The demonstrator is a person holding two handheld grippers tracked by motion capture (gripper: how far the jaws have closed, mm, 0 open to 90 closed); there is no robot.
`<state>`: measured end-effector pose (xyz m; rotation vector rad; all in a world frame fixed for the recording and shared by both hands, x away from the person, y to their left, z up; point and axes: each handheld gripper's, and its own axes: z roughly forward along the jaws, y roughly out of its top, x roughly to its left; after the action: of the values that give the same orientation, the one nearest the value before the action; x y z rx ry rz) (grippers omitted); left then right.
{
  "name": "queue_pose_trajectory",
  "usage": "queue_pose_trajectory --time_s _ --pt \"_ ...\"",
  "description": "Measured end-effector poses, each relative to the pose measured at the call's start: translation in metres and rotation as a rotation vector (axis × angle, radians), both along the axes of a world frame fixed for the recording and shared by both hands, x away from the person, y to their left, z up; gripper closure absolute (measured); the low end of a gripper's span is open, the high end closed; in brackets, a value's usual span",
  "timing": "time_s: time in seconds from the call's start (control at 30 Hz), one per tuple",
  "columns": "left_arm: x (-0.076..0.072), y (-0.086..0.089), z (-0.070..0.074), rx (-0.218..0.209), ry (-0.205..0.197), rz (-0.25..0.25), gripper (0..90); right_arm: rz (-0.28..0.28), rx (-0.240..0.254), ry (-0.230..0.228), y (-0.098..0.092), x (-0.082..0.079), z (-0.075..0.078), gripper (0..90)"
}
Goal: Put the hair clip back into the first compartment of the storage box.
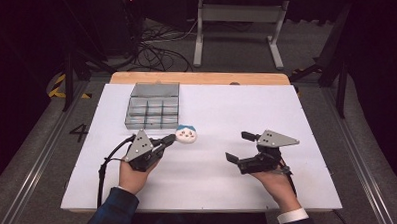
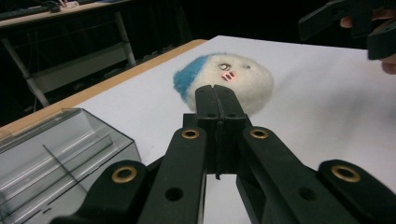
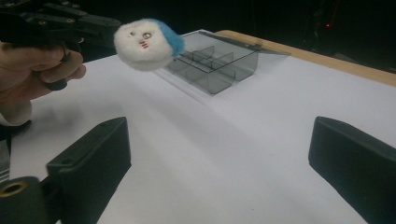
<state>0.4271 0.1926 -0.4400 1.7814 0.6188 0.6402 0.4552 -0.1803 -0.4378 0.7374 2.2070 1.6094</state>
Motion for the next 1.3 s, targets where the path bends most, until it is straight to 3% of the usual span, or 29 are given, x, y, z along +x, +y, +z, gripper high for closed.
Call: queue_pose_trajectory --time_s 0.67,0.87,1.3 --pt "0.026 0.035 0.005 -0.014 0.005 0.154 90.0 -0.144 0.011 -0.048 -0.053 0.002 0.001 0.2" --pt "0.034 0.045 0.005 -0.043 0.011 0.193 90.0 -0.171 0.027 -0.052 -0.059 0.002 0.0 0.1" --pt "0.051 0.067 0.005 -0.036 0.011 0.301 90.0 -0.223 0.025 -0.084 -0.065 0.003 -0.006 0.2"
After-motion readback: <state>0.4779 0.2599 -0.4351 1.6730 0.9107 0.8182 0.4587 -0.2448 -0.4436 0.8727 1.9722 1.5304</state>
